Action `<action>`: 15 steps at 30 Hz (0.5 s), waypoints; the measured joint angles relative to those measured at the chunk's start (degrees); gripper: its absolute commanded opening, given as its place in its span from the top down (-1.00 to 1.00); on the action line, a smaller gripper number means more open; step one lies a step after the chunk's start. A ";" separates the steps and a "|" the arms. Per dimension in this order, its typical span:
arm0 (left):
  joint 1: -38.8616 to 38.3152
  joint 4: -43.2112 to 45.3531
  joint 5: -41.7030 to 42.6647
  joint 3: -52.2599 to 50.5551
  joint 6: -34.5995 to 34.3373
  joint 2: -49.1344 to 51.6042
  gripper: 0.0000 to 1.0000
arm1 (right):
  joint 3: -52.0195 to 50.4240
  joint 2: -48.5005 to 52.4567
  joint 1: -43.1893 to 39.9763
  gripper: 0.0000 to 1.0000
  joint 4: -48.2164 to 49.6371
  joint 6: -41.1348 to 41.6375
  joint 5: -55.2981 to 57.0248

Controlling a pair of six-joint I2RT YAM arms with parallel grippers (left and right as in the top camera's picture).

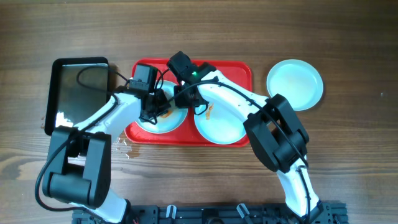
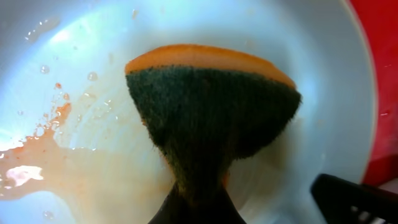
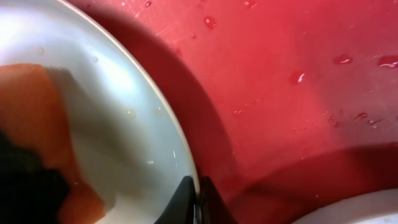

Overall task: Clean dirty plates on tray and stack at the side
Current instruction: 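Scrub the top plate with the sponge in the left gripper, then lift the top plate with the right gripper and stack it on the side plate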

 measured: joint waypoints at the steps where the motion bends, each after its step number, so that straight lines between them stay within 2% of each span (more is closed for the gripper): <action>1: 0.00 0.76 0.46 0.28 0.00 0.72 0.92 | 0.02 0.00 -0.15 0.91 0.02 0.17 0.72; 5: -0.17 1.01 -0.61 2.05 0.00 2.40 0.92 | 0.07 0.00 -0.63 0.91 0.04 0.37 1.16; 7: -0.26 -1.86 -5.79 2.82 0.02 2.40 0.92 | 0.07 0.00 -0.63 0.91 -0.09 0.37 1.20; 9: 1.14 -5.42 -15.54 3.34 0.02 2.36 0.92 | 0.07 0.00 -0.63 0.91 -0.17 0.37 1.18; 11: 2.75 -6.78 -21.33 3.34 0.04 2.36 0.92 | 0.17 0.00 -0.55 0.91 -0.02 0.39 0.20; 13: 3.56 -7.21 -24.96 3.23 0.24 2.54 0.92 | 0.24 0.00 1.01 0.91 0.07 0.39 -0.79; 15: 3.98 -9.46 -25.16 3.63 0.44 2.49 0.92 | 0.26 0.00 1.20 0.91 0.02 0.39 -1.05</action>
